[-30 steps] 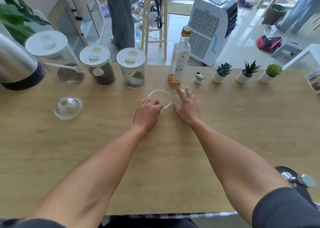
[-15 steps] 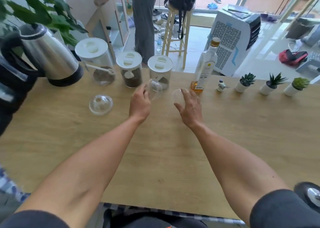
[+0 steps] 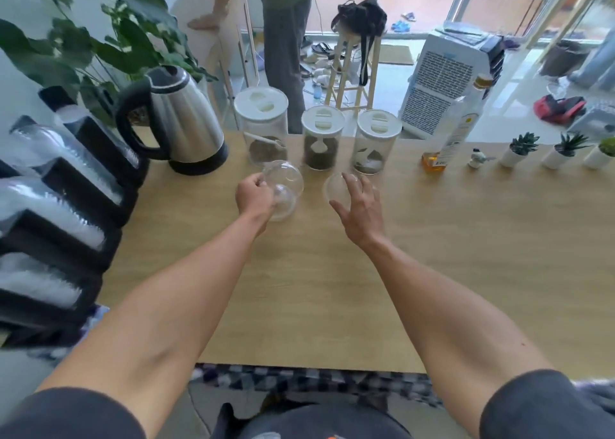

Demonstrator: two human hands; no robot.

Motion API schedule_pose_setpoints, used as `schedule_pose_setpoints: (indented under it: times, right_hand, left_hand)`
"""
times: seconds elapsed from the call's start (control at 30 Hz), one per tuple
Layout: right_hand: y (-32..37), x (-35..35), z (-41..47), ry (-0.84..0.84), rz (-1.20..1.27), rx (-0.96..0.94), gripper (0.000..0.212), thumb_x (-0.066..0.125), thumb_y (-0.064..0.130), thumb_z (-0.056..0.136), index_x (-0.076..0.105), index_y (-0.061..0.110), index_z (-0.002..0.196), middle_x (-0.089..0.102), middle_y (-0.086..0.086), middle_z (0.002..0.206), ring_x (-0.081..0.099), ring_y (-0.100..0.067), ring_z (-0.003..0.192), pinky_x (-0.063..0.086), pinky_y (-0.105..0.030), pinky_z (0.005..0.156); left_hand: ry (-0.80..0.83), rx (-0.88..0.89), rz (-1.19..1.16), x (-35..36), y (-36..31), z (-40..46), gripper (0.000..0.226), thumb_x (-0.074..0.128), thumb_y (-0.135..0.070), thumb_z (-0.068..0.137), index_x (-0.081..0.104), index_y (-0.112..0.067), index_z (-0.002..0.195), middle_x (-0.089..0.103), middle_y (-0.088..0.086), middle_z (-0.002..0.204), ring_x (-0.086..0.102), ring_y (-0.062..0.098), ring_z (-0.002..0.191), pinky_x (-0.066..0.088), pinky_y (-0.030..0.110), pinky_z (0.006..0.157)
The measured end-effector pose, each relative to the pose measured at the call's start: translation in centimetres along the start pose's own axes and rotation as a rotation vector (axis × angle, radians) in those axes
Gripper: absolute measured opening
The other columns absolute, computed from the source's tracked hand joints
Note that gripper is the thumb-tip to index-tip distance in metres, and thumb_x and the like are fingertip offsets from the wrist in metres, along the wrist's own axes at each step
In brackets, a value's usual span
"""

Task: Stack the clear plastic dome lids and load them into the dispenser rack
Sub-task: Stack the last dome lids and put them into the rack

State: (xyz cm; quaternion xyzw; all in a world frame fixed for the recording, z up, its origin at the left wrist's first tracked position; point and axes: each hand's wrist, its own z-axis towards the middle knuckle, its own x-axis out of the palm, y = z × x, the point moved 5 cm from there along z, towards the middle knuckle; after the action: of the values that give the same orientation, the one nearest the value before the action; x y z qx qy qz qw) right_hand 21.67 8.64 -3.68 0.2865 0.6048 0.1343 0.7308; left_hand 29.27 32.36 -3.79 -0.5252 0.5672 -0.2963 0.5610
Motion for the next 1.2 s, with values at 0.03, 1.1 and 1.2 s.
schedule_pose_setpoints:
  times: [0.03, 1.1, 1.2]
  right_hand:
    - [0.8, 0.5, -0.4, -0.003, 0.004, 0.005, 0.065, 0.070, 0.034, 0.097, 0.043, 0.022, 0.155, 0.038, -0.017, 0.159, 0.038, -0.041, 0.140, 0.037, -0.053, 0.114]
    - [10.4, 11.0, 1.6, 0.142, 0.050, -0.036, 0.080, 0.076, 0.039, 0.091, 0.038, 0.010, 0.156, 0.045, -0.012, 0.157, 0.040, -0.034, 0.142, 0.034, -0.040, 0.117]
    - [10.2, 10.9, 1.7, 0.144, 0.075, -0.023, 0.086, 0.078, 0.042, 0.087, 0.037, 0.012, 0.157, 0.046, -0.010, 0.156, 0.041, -0.033, 0.141, 0.036, -0.041, 0.117]
  left_hand:
    - [0.021, -0.037, -0.010, -0.5, 0.5, 0.3, 0.033, 0.053, -0.006, 0.087, 0.069, -0.029, 0.069, 0.071, 0.000, 0.082, 0.073, 0.032, 0.078, 0.065, 0.047, 0.077]
    - [0.168, -0.232, -0.002, -3.0, 6.8, 6.0, 0.025, 0.050, -0.041, 0.075, 0.070, -0.030, 0.085, 0.078, 0.009, 0.107, 0.073, 0.036, 0.106, 0.060, 0.050, 0.092]
    - [0.176, -0.204, 0.025, -3.2, 4.6, 4.5, 0.033, 0.055, -0.032, 0.089, 0.075, -0.023, 0.114, 0.076, 0.006, 0.118, 0.071, 0.034, 0.111, 0.058, 0.046, 0.098]
